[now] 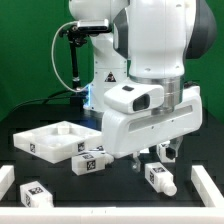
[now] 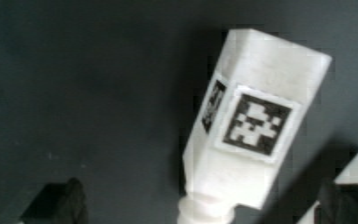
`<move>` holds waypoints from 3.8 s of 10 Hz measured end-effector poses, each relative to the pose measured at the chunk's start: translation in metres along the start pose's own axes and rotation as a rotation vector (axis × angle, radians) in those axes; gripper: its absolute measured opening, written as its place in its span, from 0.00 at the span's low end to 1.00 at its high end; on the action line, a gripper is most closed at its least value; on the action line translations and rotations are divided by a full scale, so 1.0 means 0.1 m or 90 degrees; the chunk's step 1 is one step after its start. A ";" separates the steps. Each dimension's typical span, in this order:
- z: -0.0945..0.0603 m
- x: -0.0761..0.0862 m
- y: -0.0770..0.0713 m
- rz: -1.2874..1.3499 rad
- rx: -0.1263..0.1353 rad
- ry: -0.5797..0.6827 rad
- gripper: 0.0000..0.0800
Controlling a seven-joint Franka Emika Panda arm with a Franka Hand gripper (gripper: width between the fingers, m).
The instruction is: Assemble one leg
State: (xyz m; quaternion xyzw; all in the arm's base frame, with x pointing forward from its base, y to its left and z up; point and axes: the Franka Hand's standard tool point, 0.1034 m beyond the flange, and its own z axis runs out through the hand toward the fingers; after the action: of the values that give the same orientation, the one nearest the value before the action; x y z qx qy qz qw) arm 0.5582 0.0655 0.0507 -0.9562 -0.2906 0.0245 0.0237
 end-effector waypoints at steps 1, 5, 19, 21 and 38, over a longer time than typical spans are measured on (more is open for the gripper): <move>0.03 -0.02 0.01 0.009 0.002 -0.004 0.81; 0.36 -0.11 -0.08 0.060 0.015 -0.025 0.81; 0.14 -0.81 -0.39 0.114 0.000 -0.020 0.35; 0.15 -0.84 -0.39 0.116 0.001 -0.022 0.36; -0.03 -1.91 -0.16 0.120 0.045 -0.084 0.81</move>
Offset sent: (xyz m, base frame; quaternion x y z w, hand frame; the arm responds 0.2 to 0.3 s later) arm -0.0071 0.0088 -0.0277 0.0004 -0.0183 0.0695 0.9974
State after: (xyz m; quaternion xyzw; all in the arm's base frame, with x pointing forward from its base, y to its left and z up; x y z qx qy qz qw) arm 0.3905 -0.0275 0.0606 -0.9742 -0.1996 0.0994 0.0358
